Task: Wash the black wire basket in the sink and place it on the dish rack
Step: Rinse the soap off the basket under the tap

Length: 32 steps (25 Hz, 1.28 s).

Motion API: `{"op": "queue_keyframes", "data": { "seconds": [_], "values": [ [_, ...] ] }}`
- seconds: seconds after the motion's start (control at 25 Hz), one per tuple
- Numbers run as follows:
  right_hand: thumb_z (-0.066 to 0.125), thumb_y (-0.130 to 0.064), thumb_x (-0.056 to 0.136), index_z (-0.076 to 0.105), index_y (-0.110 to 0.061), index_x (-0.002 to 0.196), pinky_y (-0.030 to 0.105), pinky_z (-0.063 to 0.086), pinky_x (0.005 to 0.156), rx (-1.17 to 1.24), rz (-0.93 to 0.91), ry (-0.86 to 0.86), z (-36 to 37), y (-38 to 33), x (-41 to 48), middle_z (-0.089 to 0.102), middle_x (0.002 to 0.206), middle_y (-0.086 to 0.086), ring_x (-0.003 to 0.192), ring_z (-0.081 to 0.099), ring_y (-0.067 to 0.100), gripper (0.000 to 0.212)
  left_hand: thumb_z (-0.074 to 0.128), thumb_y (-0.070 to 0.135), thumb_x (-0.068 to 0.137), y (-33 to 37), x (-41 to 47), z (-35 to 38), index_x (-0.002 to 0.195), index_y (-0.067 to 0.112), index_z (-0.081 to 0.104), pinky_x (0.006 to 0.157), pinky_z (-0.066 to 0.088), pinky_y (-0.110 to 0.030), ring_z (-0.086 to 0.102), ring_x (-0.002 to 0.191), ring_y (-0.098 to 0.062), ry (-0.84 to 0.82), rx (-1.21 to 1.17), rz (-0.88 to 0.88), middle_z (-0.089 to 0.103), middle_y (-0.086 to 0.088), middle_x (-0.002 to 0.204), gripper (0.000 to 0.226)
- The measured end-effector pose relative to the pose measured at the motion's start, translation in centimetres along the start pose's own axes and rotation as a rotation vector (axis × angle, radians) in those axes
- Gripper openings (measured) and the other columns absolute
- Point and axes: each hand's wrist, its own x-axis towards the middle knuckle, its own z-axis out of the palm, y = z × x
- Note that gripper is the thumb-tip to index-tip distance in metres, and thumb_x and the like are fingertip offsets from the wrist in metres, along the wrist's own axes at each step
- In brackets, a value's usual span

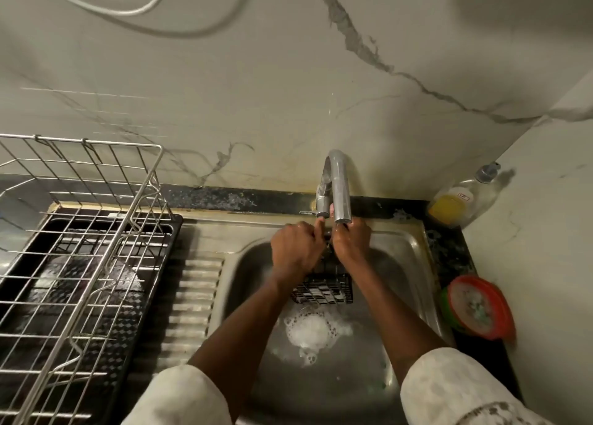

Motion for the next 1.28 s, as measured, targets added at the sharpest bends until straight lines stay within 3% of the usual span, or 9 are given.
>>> {"op": "queue_keyframes", "data": {
  "seconds": [0.08, 0.28, 0.4, 0.6, 0.76, 0.84, 0.96, 1.08, 1.28],
  "values": [
    [0.055, -0.039, 0.102, 0.053, -0.022, 0.063, 0.023, 0.038, 0.043, 0.131, -0.006, -0.111, 1.3, -0.6, -1.3, 0.052, 0.054, -0.004, 0.043, 0.046, 0.007, 0.043, 0.027, 0.06, 0.107, -1.7, 1.2, -0.5, 0.061, 0.016, 0.058, 0.057, 0.042, -0.027, 0.054, 0.053, -0.015, 0.007, -0.084, -0.16, 0.055, 0.001, 0.057, 0.071],
    [0.028, -0.08, 0.089, 0.062, -0.007, 0.073, 0.031, 0.034, 0.054, 0.2, 0.232, -0.15, 2.8, 3.7, -2.1, 0.049, 0.056, 0.0, 0.052, 0.043, 0.016, 0.082, 0.034, 0.057, 0.107, -3.0, 1.2, -1.3, 0.055, 0.021, 0.052, 0.066, 0.048, -0.031, 0.059, 0.061, -0.018, 0.043, -0.187, -0.292, 0.058, -0.002, 0.062, 0.066],
    [0.031, -0.063, 0.1, 0.056, -0.016, 0.072, 0.023, 0.033, 0.048, 0.124, 0.269, -0.148, 3.0, 2.2, -1.8, 0.048, 0.059, -0.002, 0.052, 0.043, 0.015, 0.06, 0.026, 0.065, 0.103, -3.6, 1.5, -0.3, 0.066, 0.014, 0.066, 0.073, 0.054, -0.037, 0.065, 0.069, -0.024, 0.053, -0.216, -0.353, 0.069, -0.009, 0.072, 0.075],
    [0.047, -0.058, 0.1, 0.065, -0.014, 0.093, 0.021, 0.041, 0.059, 0.068, -0.089, -0.272, 3.1, 0.1, -2.4, 0.057, 0.073, -0.005, 0.062, 0.05, 0.005, 0.048, 0.028, 0.058, 0.106, -4.1, 2.5, 0.2, 0.087, 0.002, 0.074, 0.078, 0.045, -0.038, 0.061, 0.081, -0.028, 0.056, -0.231, -0.414, 0.072, -0.018, 0.093, 0.075],
    [0.029, -0.066, 0.099, 0.048, -0.021, 0.061, 0.027, 0.036, 0.057, 0.012, 0.07, -0.258, 0.7, 4.2, -1.3, 0.047, 0.057, -0.002, 0.052, 0.043, 0.014, 0.062, 0.03, 0.056, 0.107, -3.5, 2.4, 0.3, 0.081, 0.002, 0.069, 0.076, 0.045, -0.038, 0.061, 0.079, -0.028, 0.06, -0.22, -0.386, 0.068, -0.016, 0.086, 0.072],
    [0.028, -0.056, 0.105, 0.051, -0.017, 0.064, 0.031, 0.037, 0.057, 0.054, 0.191, -0.19, 1.4, 3.7, -0.7, 0.051, 0.061, 0.004, 0.055, 0.046, 0.019, 0.062, 0.03, 0.056, 0.106, -3.6, 2.8, 0.5, 0.085, 0.001, 0.071, 0.079, 0.048, -0.04, 0.062, 0.082, -0.029, 0.077, -0.248, -0.397, 0.07, -0.016, 0.09, 0.072],
    [0.035, -0.053, 0.105, 0.062, -0.02, 0.074, 0.028, 0.042, 0.057, 0.039, 0.042, -0.221, 3.3, 0.6, -1.6, 0.061, 0.067, 0.002, 0.059, 0.054, 0.015, 0.052, 0.031, 0.051, 0.107, -3.9, 3.1, 0.6, 0.093, -0.001, 0.073, 0.086, 0.048, -0.044, 0.064, 0.091, -0.034, 0.083, -0.265, -0.398, 0.072, -0.021, 0.102, 0.068],
    [0.036, -0.069, 0.097, 0.058, -0.024, 0.071, 0.032, 0.044, 0.061, 0.046, -0.126, -0.254, 3.1, 0.4, -2.1, 0.056, 0.063, -0.003, 0.057, 0.052, 0.012, 0.057, 0.035, 0.047, 0.107, -4.1, 2.7, 0.3, 0.081, 0.001, 0.068, 0.084, 0.049, -0.046, 0.065, 0.09, -0.037, 0.091, -0.289, -0.4, 0.071, -0.023, 0.095, 0.063],
    [0.017, -0.073, 0.098, 0.054, -0.012, 0.065, 0.038, 0.044, 0.06, -0.083, 0.094, -0.227, 1.5, 6.8, 0.7, 0.049, 0.058, 0.007, 0.052, 0.047, 0.02, 0.078, 0.039, 0.046, 0.108, -3.5, 2.0, 0.1, 0.056, 0.01, 0.052, 0.075, 0.042, -0.037, 0.056, 0.069, -0.026, 0.122, -0.369, -0.385, 0.058, -0.008, 0.067, 0.065]
  ]
}}
